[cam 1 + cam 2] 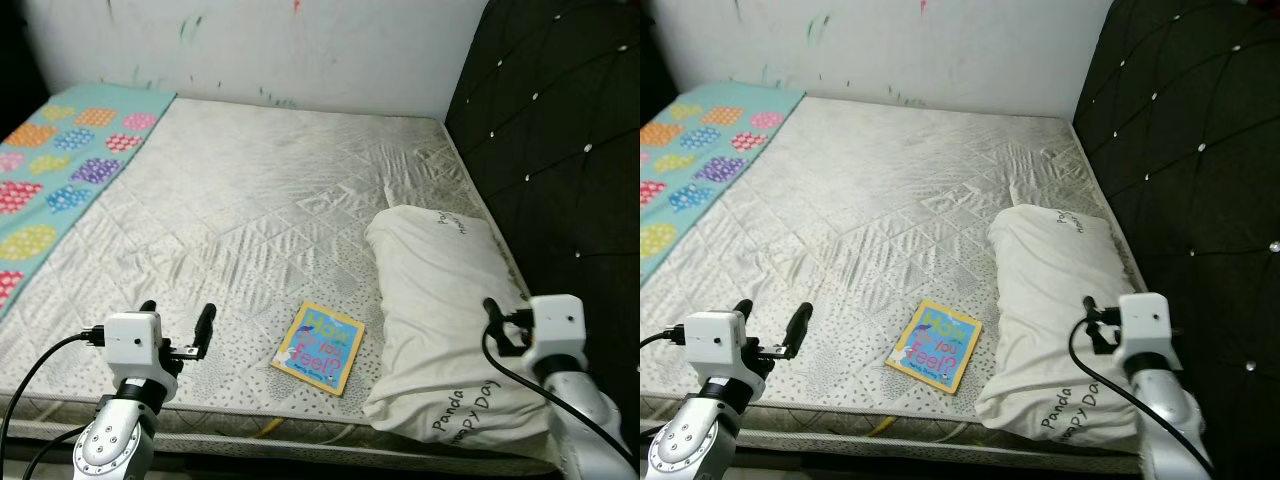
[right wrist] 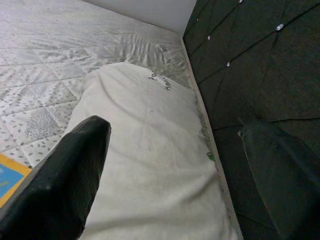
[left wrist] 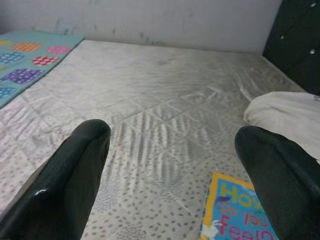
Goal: Clean up the room
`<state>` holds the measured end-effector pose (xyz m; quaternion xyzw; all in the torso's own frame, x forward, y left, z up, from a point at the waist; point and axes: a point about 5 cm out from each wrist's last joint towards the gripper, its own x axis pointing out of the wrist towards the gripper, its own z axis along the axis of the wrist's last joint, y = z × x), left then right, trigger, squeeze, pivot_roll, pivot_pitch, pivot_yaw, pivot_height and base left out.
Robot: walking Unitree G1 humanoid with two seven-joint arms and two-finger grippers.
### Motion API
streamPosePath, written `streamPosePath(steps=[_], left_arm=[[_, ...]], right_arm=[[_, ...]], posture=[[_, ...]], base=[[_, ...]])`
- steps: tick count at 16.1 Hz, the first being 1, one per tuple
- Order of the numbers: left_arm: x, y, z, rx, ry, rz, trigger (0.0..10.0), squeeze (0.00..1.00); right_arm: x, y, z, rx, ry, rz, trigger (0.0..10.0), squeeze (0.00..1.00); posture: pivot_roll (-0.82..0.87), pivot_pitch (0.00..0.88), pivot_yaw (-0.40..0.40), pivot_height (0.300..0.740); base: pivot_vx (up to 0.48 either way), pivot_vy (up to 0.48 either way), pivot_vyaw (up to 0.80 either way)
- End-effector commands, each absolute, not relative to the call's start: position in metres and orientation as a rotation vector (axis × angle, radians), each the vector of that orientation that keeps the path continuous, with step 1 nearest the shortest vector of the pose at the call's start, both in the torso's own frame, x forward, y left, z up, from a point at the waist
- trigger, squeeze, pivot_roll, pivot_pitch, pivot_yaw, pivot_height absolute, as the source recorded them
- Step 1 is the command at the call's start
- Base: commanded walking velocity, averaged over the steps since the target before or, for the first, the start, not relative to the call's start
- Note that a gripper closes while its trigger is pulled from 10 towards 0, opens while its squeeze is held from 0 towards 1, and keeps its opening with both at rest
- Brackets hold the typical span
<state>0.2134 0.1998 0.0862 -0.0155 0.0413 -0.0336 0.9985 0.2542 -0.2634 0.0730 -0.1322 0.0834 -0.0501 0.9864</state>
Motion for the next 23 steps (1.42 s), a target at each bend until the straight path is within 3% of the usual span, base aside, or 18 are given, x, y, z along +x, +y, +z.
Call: streamPosePath(steps=[1, 6, 10, 12, 14, 17, 23], left_arm=[[0.212, 0.199, 0.089, -0.04, 0.067, -0.091, 10.0, 0.0], [0.2, 0.203, 0.092, -0.076, 0.065, -0.095, 10.0, 0.0], [0.195, 0.234, 0.101, -0.015, 0.055, -0.026, 10.0, 0.0], [0.212, 0.256, 0.103, 0.013, 0.061, 0.045, 10.0, 0.0], [0.232, 0.248, 0.099, 0.012, 0.072, 0.014, 10.0, 0.0], [0.271, 0.213, 0.099, -0.067, 0.052, -0.071, 10.0, 0.0], [0.275, 0.193, 0.088, -0.125, 0.08, -0.081, 10.0, 0.0]], right_arm=[[0.254, -0.269, 0.074, -0.282, 0.162, -0.102, 10.0, 0.0], [0.255, -0.268, 0.081, -0.26, 0.147, -0.035, 10.0, 0.0], [0.251, -0.277, 0.086, -0.267, 0.148, -0.043, 10.0, 0.0], [0.26, -0.269, 0.088, -0.255, 0.129, -0.034, 10.0, 0.0], [0.265, -0.262, 0.087, -0.24, 0.122, -0.033, 10.0, 0.0], [0.271, -0.242, 0.097, -0.192, 0.068, -0.026, 10.0, 0.0], [0.273, -0.23, 0.104, -0.16, 0.047, -0.014, 10.0, 0.0]], posture=[[-0.07, 0.0, -0.042, 0.74], [-0.06, 0.0, -0.052, 0.74], [-0.05, 0.0, -0.076, 0.74], [-0.05, 0.0, -0.06, 0.74], [-0.06, 0.0, -0.048, 0.74], [-0.11, 0.0, -0.022, 0.74], [-0.13, 0.0, -0.018, 0.74]], base=[[0.0, 0.0, 0.0], [0.0, 0.0, 0.0], [0.0, 0.0, 0.0], [0.0, 0.0, 0.0], [0.0, 0.0, 0.0], [0.0, 0.0, 0.0], [0.0, 0.0, 0.0]])
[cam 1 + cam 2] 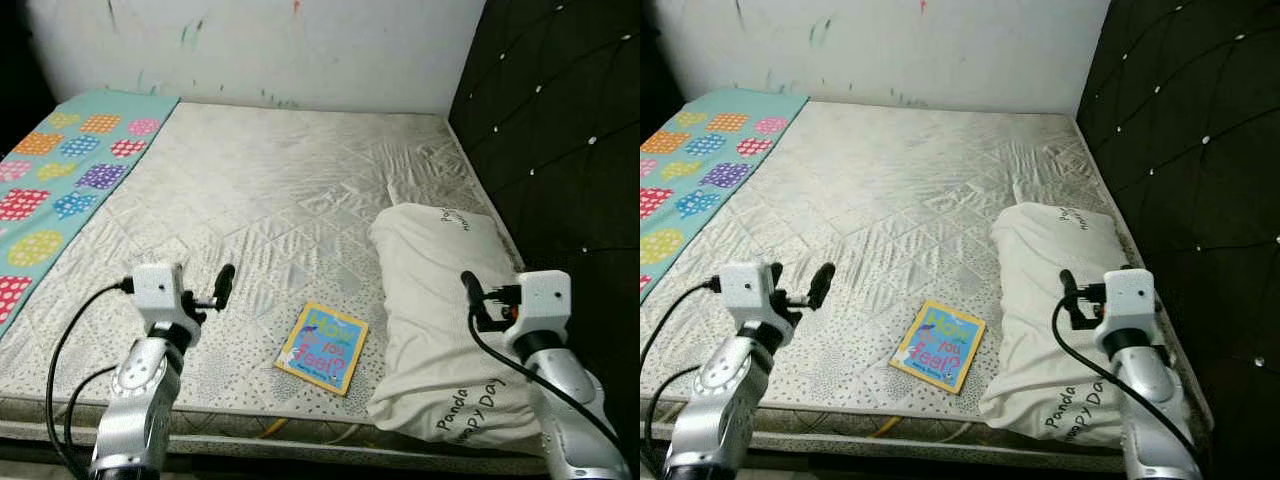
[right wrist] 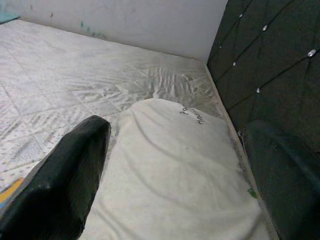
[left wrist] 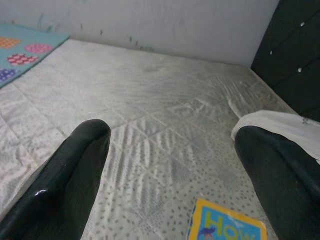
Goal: Clean up the room
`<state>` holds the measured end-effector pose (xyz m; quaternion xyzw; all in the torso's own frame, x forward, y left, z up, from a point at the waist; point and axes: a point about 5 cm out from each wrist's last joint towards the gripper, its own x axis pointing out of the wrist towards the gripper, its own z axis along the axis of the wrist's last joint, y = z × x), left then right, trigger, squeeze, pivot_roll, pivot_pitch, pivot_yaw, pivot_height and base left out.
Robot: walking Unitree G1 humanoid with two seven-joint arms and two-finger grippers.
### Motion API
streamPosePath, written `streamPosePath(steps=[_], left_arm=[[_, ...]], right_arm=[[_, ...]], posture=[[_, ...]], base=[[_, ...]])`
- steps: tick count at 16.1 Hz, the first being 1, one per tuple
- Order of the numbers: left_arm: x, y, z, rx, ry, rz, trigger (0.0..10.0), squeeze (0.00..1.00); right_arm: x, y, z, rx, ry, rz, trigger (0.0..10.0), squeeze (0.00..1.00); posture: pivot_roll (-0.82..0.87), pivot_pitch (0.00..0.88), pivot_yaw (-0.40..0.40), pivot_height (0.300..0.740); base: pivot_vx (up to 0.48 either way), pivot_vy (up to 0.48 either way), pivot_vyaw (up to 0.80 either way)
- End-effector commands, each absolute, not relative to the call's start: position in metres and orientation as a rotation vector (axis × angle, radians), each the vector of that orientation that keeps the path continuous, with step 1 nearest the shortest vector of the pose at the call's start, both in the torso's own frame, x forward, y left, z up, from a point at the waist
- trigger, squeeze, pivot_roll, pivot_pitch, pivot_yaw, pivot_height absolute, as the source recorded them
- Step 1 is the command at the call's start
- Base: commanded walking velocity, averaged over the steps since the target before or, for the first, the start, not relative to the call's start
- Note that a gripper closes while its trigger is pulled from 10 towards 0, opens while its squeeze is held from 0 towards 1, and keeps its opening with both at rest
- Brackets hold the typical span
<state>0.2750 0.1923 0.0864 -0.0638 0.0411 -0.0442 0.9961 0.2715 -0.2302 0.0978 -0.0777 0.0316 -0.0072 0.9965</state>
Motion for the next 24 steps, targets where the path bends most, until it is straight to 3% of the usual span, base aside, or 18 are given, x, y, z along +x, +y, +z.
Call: streamPosePath(steps=[1, 4, 14, 18, 24], left_arm=[[0.27, 0.195, 0.083, -0.131, 0.092, -0.072, 10.0, 0.0], [0.268, 0.196, 0.08, -0.138, 0.102, -0.05, 10.0, 0.0], [0.262, 0.193, 0.087, -0.2, 0.101, 0.025, 10.0, 0.0], [0.242, 0.192, 0.081, -0.206, 0.135, 0.041, 10.0, 0.0], [0.236, 0.202, 0.084, -0.199, 0.14, 0.076, 10.0, 0.0]], right_arm=[[0.274, -0.228, 0.104, -0.15, 0.051, -0.018, 10.0, 0.0], [0.279, -0.22, 0.101, -0.117, 0.069, -0.01, 10.0, 0.0], [0.289, -0.215, 0.108, -0.125, 0.049, -0.012, 10.0, 0.0], [0.286, -0.207, 0.105, -0.126, 0.052, 0.005, 10.0, 0.0], [0.279, -0.205, 0.101, -0.104, 0.071, -0.004, 10.0, 0.0]], posture=[[-0.13, 0.0, -0.021, 0.74], [-0.11, 0.0, -0.029, 0.74], [-0.1, 0.0, -0.031, 0.74], [-0.09, 0.0, -0.032, 0.74], [-0.09, 0.0, -0.032, 0.74]], base=[[0.0, 0.0, 0.0], [0.0, 0.0, -0.16], [0.0, 0.0, -0.76], [0.0, 0.0, 0.0], [0.0, 0.0, 0.0]])
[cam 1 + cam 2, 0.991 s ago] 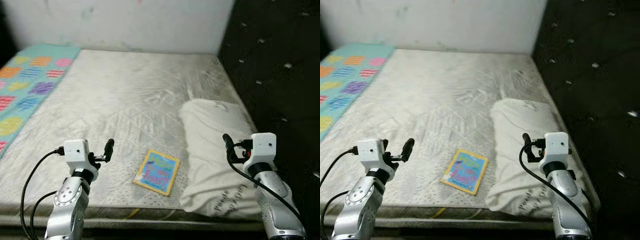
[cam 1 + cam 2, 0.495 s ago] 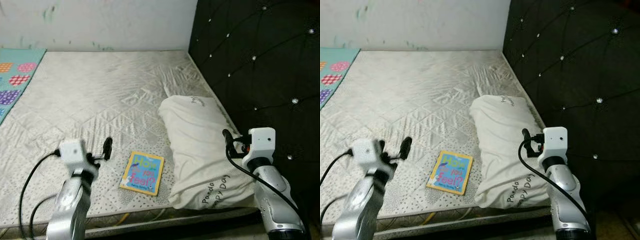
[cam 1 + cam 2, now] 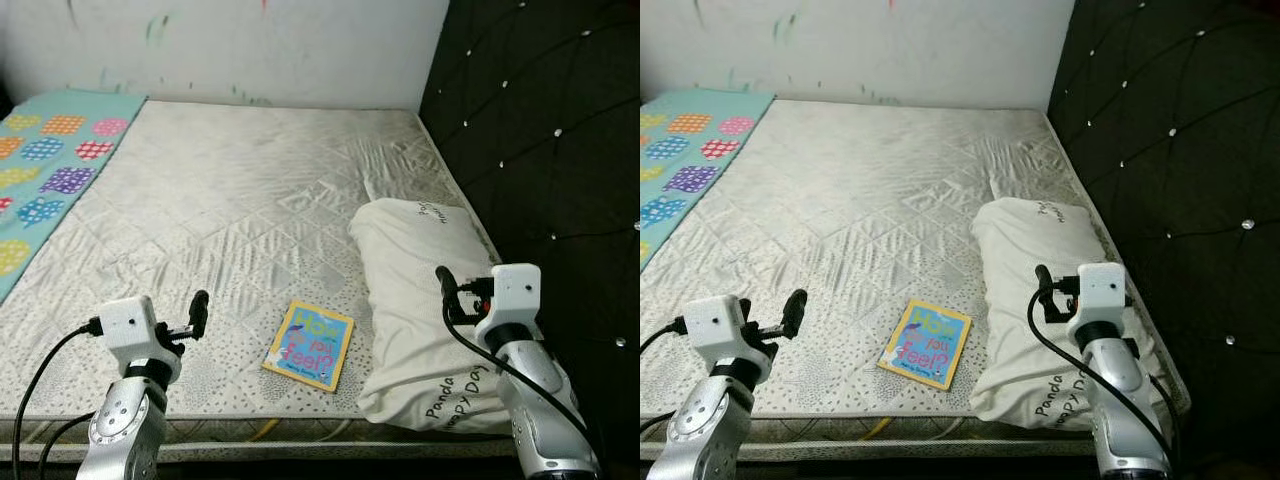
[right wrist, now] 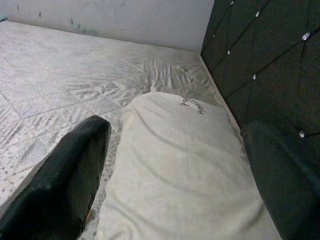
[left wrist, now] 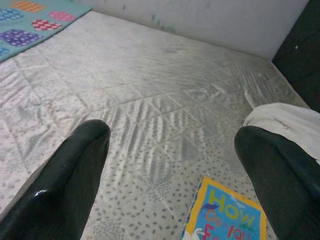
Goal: Clean up the room
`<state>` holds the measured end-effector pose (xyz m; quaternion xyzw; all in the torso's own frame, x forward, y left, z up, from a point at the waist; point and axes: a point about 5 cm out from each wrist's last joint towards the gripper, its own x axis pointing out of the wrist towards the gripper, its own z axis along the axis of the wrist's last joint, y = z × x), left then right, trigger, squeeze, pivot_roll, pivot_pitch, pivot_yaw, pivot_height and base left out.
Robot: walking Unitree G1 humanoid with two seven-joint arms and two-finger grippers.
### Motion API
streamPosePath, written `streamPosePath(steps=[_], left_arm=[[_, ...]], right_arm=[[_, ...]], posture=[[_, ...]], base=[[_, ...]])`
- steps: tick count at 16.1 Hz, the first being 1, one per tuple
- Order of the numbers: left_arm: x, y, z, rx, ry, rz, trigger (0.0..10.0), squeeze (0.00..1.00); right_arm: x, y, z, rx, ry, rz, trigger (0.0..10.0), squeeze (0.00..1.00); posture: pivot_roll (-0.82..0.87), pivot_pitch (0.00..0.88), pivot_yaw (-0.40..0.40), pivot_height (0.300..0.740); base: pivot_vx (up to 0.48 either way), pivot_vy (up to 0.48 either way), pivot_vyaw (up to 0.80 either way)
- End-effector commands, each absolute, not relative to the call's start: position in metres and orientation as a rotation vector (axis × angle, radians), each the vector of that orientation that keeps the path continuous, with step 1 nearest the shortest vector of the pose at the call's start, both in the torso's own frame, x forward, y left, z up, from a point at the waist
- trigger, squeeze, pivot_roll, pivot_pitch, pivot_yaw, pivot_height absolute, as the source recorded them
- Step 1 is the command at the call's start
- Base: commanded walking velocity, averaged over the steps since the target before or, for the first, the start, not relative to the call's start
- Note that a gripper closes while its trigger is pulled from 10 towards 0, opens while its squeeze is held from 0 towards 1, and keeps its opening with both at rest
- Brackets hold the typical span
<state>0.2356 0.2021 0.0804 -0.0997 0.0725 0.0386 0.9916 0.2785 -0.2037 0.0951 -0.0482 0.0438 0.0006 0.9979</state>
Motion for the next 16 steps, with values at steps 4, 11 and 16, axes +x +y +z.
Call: streamPosePath(steps=[4, 11, 16], left_arm=[[0.2332, 0.1999, 0.0818, -0.207, 0.153, 0.076, 10.0, 0.0], [0.2342, 0.2009, 0.0825, -0.203, 0.153, 0.064, 10.0, 0.0], [0.2345, 0.2001, 0.086, -0.205, 0.143, 0.056, 10.0, 0.0]], right_arm=[[0.2768, -0.2039, 0.0975, -0.106, 0.083, -0.005, 10.0, 0.0], [0.2781, -0.2004, 0.0949, -0.099, 0.081, -0.01, 10.0, 0.0], [0.273, -0.2035, 0.0932, -0.085, 0.091, -0.033, 10.0, 0.0]], posture=[[-0.08, 0.0, -0.034, 0.74], [-0.07, 0.0, -0.02, 0.74], [-0.07, 0.0, -0.02, 0.74]], base=[[0.0, 0.0, 0.0], [0.0, 0.0, 0.0], [0.0, 0.0, 0.0]])
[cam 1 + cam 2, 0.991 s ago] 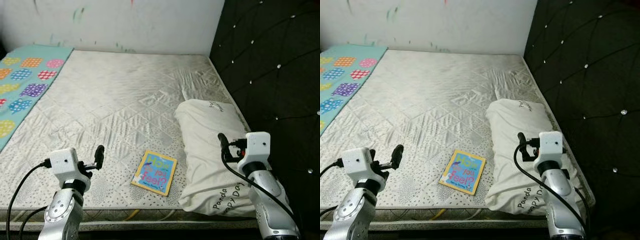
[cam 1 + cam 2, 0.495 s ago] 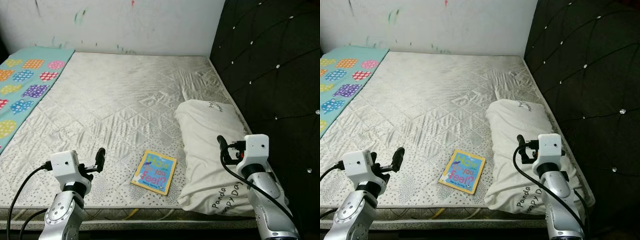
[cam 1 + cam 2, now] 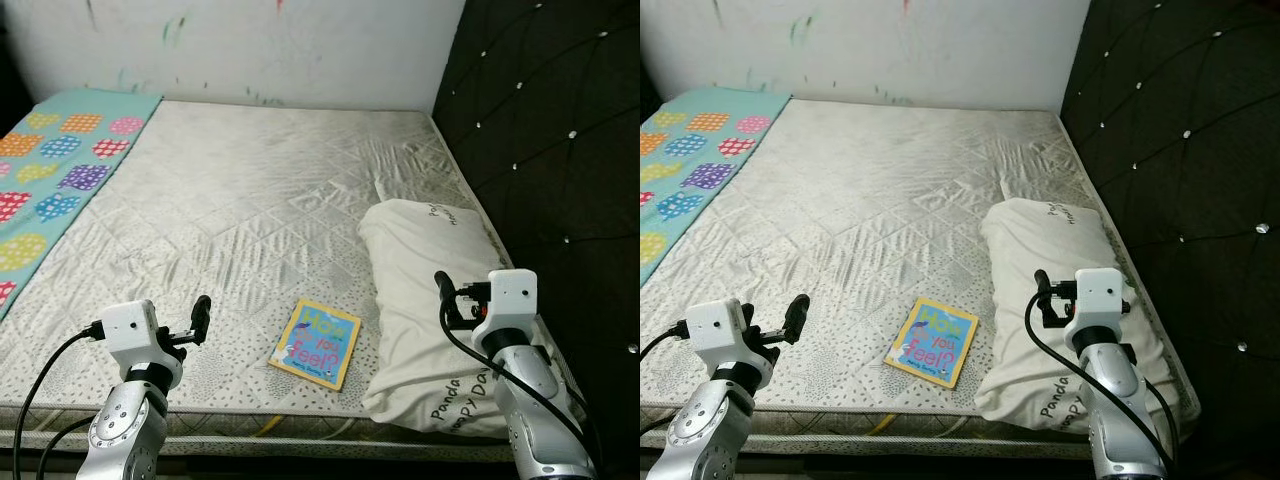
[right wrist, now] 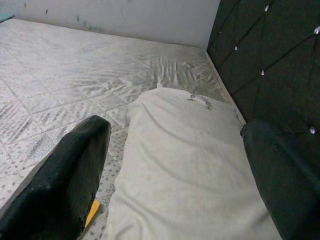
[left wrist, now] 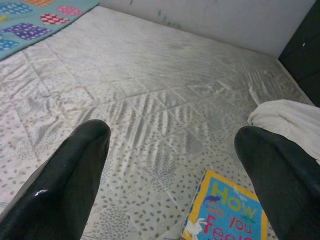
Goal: Clean up the room
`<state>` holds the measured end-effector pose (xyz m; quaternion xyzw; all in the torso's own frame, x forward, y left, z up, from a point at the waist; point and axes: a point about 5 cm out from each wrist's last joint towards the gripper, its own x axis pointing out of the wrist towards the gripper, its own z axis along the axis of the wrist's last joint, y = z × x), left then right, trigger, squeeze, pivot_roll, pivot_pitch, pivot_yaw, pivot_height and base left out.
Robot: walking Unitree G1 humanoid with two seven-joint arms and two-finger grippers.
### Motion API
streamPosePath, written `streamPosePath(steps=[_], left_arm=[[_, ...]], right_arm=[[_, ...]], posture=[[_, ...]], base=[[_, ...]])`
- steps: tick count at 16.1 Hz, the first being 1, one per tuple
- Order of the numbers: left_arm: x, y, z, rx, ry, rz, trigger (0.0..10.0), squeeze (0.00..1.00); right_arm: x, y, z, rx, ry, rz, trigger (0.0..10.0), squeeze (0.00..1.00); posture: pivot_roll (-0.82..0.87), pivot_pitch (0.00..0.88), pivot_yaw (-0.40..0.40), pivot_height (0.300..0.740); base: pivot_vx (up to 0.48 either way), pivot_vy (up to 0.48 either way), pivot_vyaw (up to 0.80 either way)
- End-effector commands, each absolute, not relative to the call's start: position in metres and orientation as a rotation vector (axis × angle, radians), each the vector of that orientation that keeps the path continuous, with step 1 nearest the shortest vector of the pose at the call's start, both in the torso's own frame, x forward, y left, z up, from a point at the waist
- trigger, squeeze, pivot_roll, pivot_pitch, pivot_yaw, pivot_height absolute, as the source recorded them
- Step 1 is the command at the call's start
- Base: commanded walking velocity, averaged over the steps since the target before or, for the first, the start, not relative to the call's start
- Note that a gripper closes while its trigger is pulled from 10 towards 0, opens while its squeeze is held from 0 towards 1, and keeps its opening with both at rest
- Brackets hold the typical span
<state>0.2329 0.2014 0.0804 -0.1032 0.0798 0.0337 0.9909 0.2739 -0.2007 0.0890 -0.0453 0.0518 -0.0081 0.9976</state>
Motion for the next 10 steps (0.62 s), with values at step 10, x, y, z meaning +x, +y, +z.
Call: streamPosePath(steps=[10], left_arm=[[0.2333, 0.1947, 0.0825, -0.221, 0.163, 0.036, 10.0, 0.0]], right_arm=[[0.2757, -0.2057, 0.0926, -0.09, 0.106, -0.038, 10.0, 0.0]], posture=[[-0.08, 0.0, -0.026, 0.74]], base=[[0.0, 0.0, -0.68]])
